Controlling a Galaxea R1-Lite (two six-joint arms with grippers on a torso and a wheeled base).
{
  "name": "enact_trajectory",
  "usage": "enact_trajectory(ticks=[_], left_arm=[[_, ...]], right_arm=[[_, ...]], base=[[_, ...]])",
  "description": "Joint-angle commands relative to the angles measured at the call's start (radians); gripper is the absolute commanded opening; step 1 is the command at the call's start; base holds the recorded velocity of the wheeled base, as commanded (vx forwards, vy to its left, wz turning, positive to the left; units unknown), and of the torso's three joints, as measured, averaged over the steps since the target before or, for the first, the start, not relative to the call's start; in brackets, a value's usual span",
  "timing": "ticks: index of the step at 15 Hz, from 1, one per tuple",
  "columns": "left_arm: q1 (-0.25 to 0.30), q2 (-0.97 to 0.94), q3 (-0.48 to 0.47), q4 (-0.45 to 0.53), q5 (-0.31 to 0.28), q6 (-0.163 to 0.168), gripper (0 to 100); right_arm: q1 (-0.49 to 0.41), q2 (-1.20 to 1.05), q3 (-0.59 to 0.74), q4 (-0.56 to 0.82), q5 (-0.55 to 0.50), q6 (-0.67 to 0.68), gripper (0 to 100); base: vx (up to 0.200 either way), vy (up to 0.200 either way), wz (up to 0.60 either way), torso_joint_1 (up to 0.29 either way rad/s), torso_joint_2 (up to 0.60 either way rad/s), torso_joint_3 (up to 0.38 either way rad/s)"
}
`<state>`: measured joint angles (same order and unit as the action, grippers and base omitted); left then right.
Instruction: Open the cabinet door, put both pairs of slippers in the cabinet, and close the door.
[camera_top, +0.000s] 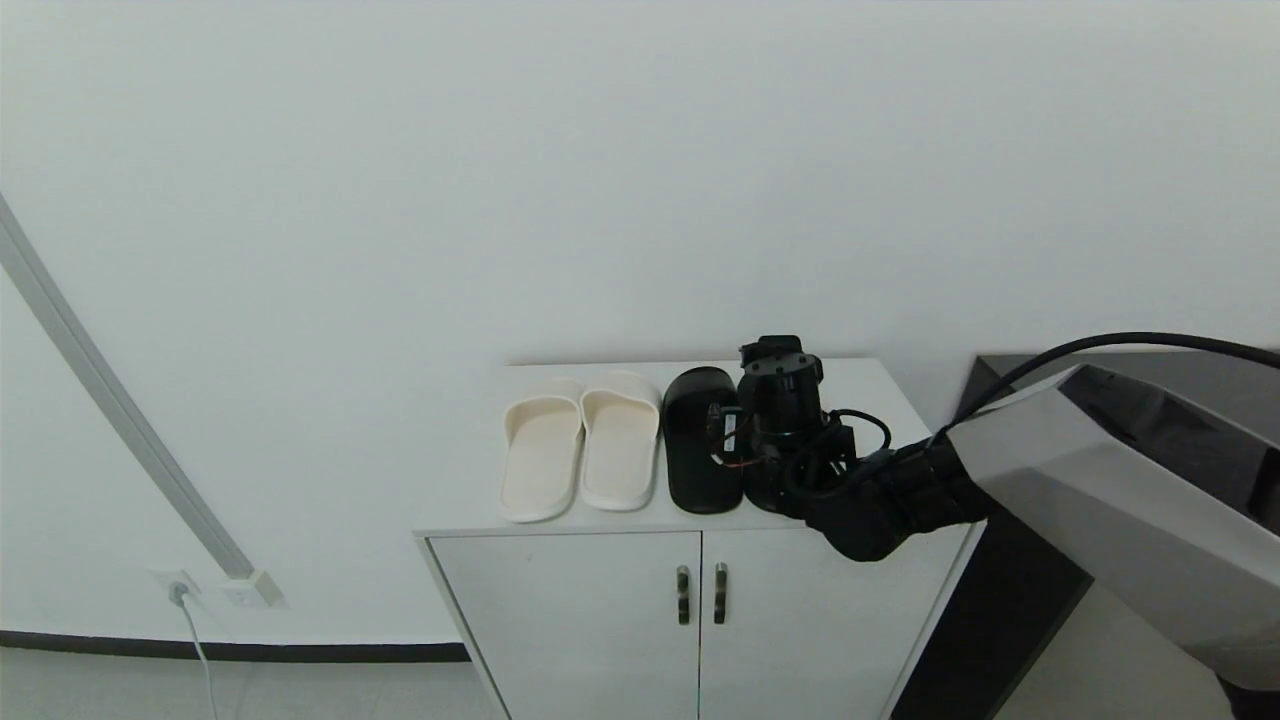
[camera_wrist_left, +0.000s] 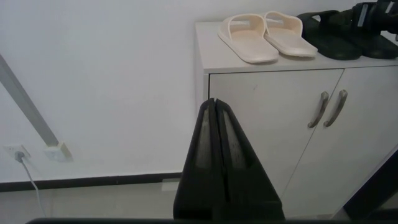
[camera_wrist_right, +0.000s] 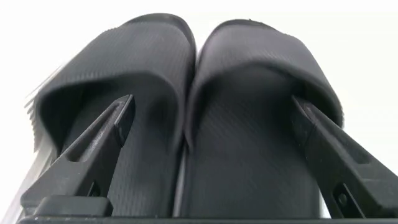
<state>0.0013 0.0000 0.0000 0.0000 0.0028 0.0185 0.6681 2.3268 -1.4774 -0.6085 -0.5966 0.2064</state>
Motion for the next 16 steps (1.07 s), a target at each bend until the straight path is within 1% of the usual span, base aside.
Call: enact_trajectory(ticks=[1, 4, 6, 9, 10, 16], left_arm=[[0.0, 0.0, 0.0, 0.0, 0.0, 0.0, 0], [0.0, 0.002, 0.0, 0.0, 0.0, 0.001, 0], [0.0, 0.002, 0.0, 0.0, 0.0, 0.0, 0], [0.0, 0.0, 0.0, 0.0, 0.0, 0.0, 0], [0.0, 0.0, 0.0, 0.0, 0.0, 0.0, 0], [0.0, 0.0, 0.0, 0.0, 0.0, 0.0, 0]], right_arm=[[-0.024, 0.065, -0.073, 0.0, 0.018, -0.015, 100], [-0.036, 0.111, -0.173, 0.038, 0.029, -0.051, 100], [-0.05, 0.167, -0.311, 0.133, 0.032, -0.05, 100], [-0.048, 0.195, -0.414, 0.2, 0.034, -0.047, 100], [-0.047, 0.198, -0.429, 0.208, 0.034, -0.047, 0], [-0.039, 0.198, -0.422, 0.225, 0.034, -0.005, 0]], base=[[0.0, 0.0, 0.0, 0.0, 0.0, 0.0], [0.0, 0.0, 0.0, 0.0, 0.0, 0.0], [0.0, 0.0, 0.0, 0.0, 0.0, 0.0], [0.0, 0.0, 0.0, 0.0, 0.0, 0.0], [0.0, 0.0, 0.0, 0.0, 0.0, 0.0], [0.0, 0.0, 0.0, 0.0, 0.0, 0.0]])
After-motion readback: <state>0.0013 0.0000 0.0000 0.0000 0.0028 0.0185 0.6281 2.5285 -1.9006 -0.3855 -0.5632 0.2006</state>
